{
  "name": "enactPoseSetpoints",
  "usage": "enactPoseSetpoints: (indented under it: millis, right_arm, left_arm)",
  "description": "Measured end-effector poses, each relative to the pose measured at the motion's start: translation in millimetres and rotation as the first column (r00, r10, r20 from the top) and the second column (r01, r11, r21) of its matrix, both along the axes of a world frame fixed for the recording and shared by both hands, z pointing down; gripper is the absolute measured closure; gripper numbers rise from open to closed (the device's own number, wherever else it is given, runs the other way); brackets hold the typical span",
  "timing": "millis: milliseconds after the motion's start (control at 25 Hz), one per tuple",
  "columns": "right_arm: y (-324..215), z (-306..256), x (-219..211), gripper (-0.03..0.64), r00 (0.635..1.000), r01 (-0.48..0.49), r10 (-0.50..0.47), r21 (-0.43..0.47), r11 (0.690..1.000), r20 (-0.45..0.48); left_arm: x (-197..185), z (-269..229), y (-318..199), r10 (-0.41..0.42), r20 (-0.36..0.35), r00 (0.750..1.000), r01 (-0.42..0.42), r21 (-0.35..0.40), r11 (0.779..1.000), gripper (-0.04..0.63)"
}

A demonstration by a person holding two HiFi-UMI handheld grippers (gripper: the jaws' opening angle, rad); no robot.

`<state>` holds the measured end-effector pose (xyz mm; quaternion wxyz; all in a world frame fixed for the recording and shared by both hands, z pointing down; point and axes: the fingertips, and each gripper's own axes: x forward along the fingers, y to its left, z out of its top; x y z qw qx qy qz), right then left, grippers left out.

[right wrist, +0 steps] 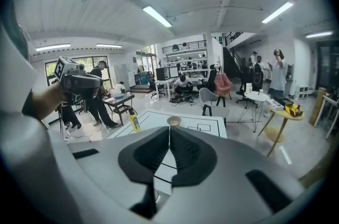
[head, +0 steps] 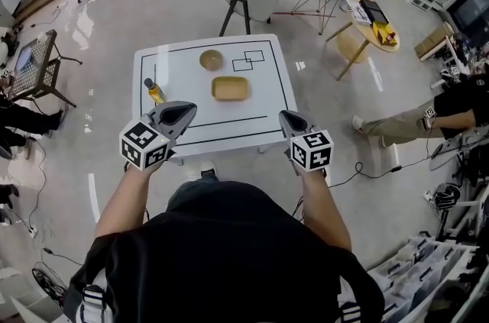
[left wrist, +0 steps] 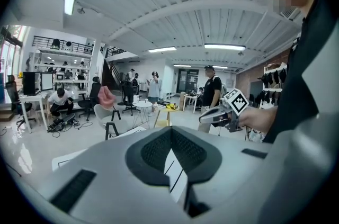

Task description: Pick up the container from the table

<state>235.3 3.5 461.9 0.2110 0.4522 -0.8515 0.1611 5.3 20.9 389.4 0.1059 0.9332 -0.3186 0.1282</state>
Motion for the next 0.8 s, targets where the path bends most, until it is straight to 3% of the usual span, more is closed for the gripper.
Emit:
enactPoseSetpoints:
  millis: [800]
  right_arm:
    - [-81, 1, -32, 0.609, 1.0, 0.002, -0.002, -0.007, 1.0, -0.001]
  left_arm:
    - [-13, 14, -80, 0.046, 0.001, 0.999, -0.045, -0.028, 0.999, 0.588]
